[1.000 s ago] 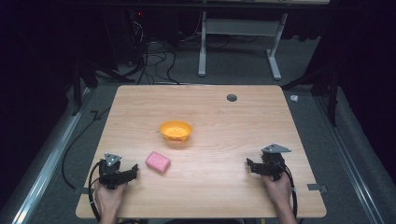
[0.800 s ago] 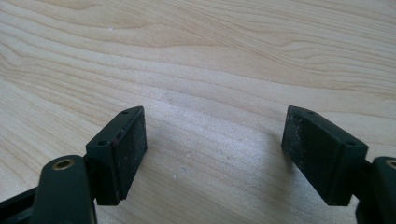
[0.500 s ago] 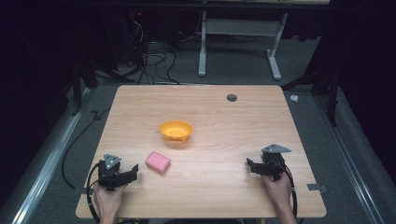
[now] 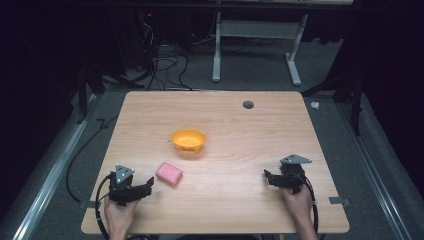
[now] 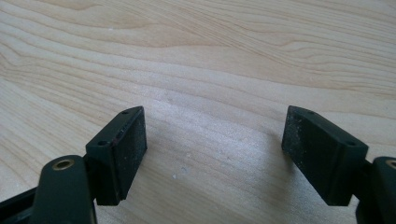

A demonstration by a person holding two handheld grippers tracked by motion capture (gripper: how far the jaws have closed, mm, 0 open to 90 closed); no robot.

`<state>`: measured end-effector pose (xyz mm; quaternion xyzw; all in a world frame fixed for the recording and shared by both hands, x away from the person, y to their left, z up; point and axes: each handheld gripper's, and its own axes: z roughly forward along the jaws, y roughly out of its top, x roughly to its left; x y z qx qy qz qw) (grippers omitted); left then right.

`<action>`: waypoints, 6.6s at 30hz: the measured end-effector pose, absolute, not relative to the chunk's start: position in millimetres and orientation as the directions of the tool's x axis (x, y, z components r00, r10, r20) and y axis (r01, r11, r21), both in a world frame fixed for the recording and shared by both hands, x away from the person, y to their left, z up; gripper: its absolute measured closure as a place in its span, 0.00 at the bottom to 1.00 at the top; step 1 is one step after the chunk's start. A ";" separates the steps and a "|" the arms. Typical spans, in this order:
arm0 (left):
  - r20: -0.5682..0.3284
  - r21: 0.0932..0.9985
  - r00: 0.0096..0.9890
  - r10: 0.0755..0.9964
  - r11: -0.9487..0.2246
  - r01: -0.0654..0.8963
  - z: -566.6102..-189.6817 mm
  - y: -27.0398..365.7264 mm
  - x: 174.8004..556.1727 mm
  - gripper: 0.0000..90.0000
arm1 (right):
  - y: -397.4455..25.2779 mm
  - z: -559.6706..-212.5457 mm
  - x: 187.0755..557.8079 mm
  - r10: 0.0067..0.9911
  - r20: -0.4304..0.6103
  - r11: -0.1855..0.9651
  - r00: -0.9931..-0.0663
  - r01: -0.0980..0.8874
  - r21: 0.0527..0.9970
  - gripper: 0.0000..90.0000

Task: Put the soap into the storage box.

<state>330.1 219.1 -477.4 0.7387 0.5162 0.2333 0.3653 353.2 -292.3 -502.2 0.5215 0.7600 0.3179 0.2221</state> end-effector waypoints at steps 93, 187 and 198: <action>0.012 0.655 0.511 0.859 -0.393 0.645 -498.6 137.9 379.4 0.13 | -292.8 -502.1 353.2 0.933 -0.005 0.255 -0.360 0.651 0.715 0.25; -0.058 0.700 0.468 0.882 -0.298 0.649 -428.1 105.5 409.6 0.15 | -293.3 -502.0 353.0 0.933 0.002 0.251 -0.361 0.652 0.716 0.25; -0.082 0.697 0.461 0.884 -0.280 0.660 -422.6 103.3 422.4 0.15 | -293.4 -502.0 352.9 0.932 0.004 0.250 -0.362 0.652 0.716 0.25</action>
